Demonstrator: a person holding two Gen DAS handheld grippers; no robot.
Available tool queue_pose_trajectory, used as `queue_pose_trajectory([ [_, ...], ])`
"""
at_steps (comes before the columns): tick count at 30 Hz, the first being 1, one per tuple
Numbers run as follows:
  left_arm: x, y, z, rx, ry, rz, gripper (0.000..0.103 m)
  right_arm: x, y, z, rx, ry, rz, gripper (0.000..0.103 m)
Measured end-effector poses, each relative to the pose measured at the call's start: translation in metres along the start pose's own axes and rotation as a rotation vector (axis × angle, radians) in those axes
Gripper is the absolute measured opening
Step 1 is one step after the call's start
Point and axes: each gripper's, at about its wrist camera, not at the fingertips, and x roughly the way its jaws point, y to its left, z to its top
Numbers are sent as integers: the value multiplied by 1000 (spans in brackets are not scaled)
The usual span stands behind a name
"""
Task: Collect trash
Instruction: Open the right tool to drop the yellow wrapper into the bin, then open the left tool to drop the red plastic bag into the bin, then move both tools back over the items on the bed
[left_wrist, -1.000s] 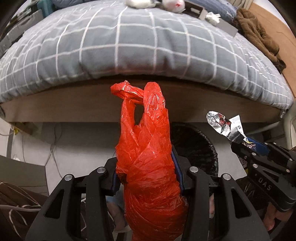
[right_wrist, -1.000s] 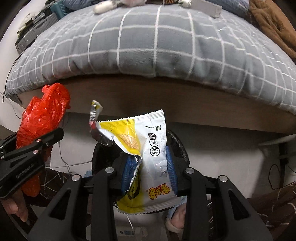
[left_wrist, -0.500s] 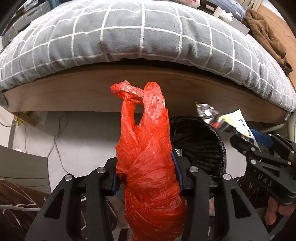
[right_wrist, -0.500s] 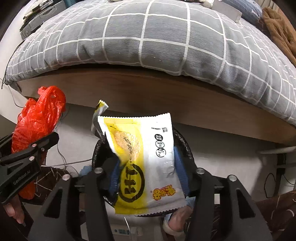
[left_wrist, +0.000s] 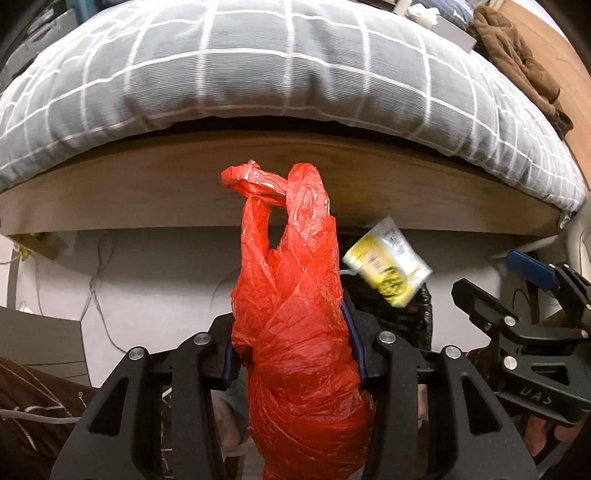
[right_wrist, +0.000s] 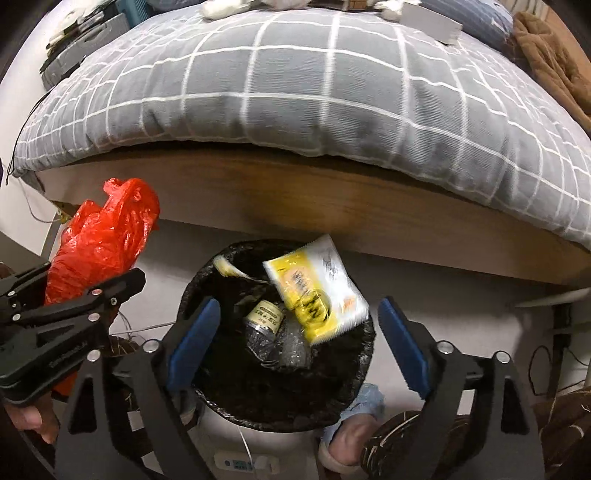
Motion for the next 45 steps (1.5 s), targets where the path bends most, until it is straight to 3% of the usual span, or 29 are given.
queue_pose_trajectory([
  [5,2,-21,4,37,3,-17,44,-11,-27,-1,55,-25,-41,93],
  [17,18,-70,6,109,25,-52,44,-32,-76,-17,155,-61,-108,95],
  [28,27,-85,1,133,28,-29,47,-31,-82,-22,179,-66,-119,95],
  [32,29,-83,-4,136,24,-18,54,-29,-78,-19,168,-64,-112,95],
  [36,28,-82,-5,149,-2,5,75,-28,-74,-17,161,-70,-108,95],
  [45,-2,-62,11,119,-78,30,96,-38,-61,0,143,-127,-91,95],
])
